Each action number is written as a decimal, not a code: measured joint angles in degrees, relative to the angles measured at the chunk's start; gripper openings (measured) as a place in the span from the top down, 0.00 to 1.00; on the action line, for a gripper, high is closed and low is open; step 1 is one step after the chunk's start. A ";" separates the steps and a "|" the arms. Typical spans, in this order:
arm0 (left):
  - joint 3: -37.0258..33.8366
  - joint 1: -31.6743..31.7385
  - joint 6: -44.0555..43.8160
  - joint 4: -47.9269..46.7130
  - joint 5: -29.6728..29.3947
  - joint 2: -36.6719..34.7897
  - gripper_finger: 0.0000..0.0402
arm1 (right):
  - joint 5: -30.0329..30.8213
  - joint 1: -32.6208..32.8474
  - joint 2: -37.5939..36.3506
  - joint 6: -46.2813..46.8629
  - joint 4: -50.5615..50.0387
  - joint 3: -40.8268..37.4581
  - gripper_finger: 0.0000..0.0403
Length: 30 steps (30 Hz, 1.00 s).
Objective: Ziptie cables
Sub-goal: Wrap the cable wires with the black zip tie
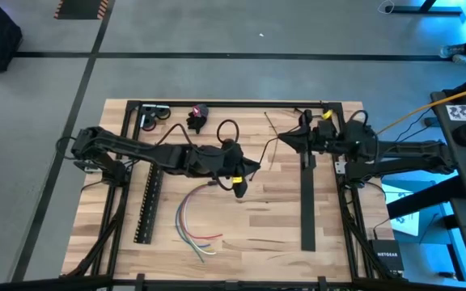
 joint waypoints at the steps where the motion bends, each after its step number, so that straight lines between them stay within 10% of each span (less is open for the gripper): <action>1: 0.18 0.11 2.23 -0.42 0.25 -0.42 0.85 | 0.42 0.00 0.02 -0.16 -2.95 1.58 1.00; 10: 3.66 0.26 35.77 -6.11 -0.06 -0.50 0.68 | -1.85 -5.54 2.41 -1.54 -30.21 17.02 1.00; 19: 3.57 -0.05 78.39 -3.67 -1.71 3.19 0.65 | -23.43 -14.98 7.77 12.67 -34.41 22.43 1.00; 30: 3.57 -0.79 93.13 5.03 -3.05 5.51 0.65 | -33.36 -17.70 11.34 21.91 -32.83 23.58 1.00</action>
